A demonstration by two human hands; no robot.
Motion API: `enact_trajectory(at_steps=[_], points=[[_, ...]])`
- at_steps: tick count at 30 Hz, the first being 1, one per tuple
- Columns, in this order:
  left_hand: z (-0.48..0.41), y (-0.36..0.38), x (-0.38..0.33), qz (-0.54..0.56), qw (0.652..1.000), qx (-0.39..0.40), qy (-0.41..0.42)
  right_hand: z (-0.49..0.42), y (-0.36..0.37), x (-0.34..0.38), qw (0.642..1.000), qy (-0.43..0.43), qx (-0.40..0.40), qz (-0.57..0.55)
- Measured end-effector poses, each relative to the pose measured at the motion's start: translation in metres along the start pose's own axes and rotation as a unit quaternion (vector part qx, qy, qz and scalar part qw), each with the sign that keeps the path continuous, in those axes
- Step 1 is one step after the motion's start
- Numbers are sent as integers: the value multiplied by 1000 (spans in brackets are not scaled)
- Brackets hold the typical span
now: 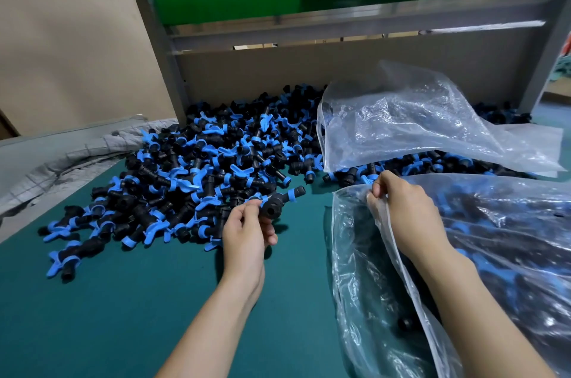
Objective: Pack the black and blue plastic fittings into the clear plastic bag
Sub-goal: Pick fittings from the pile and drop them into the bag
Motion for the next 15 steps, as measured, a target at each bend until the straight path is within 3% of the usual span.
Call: enact_trajectory(at_steps=[15], points=[[1,2,2,-57,998,16,24,-1,1,-1,1000,-6,3,-2]])
Point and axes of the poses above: each hand's wrist, its own z-axis away from the middle knuckle, its own y-axis out of the palm, x = y × z, the point moved 3 cm from there along -z, towards the middle knuckle, and after that the axes turned 10 degrees about -z, right-handed, at the moved point
